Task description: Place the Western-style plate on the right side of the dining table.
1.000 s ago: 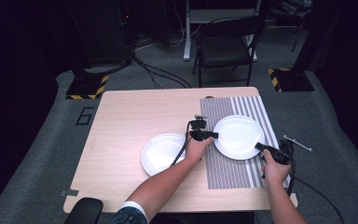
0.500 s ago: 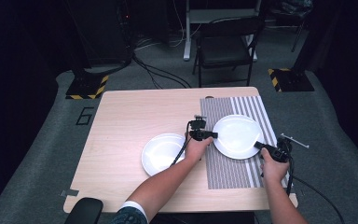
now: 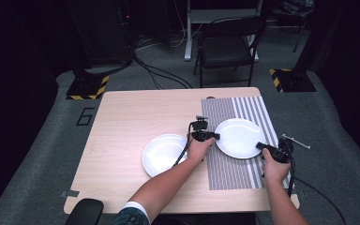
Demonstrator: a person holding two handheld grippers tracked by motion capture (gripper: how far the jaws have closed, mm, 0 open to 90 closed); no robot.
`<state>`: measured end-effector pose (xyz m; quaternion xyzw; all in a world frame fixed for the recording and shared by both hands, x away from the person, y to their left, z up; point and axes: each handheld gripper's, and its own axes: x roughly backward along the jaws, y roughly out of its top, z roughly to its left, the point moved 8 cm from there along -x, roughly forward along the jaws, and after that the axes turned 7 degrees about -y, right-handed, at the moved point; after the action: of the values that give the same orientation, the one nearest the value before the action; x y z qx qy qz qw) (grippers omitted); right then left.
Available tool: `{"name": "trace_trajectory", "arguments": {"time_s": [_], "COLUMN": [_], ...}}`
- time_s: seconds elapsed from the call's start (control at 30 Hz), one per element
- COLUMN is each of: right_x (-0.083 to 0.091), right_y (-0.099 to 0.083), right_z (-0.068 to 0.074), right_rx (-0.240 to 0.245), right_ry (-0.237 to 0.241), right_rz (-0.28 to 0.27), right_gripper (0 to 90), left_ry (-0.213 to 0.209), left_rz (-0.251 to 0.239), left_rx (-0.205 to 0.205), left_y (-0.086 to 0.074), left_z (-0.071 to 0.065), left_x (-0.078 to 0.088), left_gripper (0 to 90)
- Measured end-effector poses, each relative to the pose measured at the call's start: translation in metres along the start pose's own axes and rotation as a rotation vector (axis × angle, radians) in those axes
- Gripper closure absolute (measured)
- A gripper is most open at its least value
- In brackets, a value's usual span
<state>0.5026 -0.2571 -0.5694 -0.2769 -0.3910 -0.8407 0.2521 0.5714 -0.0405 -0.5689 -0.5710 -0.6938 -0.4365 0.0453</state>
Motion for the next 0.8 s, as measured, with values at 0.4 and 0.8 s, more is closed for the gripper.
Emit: {"name": "trace_trajectory", "arguments": {"time_s": [0.4, 0.8], "right_x": [-0.0037, -0.0039], "right_y": [0.0006, 0.0014], "right_z": [-0.0013, 0.0003], "right_rx": [-0.006, 0.032], "right_ry": [-0.012, -0.034], "right_rz": [-0.001, -0.018], "right_gripper": [72.7, 70.9], "left_ry": [0.015, 0.007], "left_rz": [0.002, 0.009], "left_rx": [-0.012, -0.017], "left_y": [0.0015, 0.0021], "left_z": [0.0000, -0.0011], "left_x": [-0.0017, -0.0021], "left_gripper": [71.1, 68.2]}}
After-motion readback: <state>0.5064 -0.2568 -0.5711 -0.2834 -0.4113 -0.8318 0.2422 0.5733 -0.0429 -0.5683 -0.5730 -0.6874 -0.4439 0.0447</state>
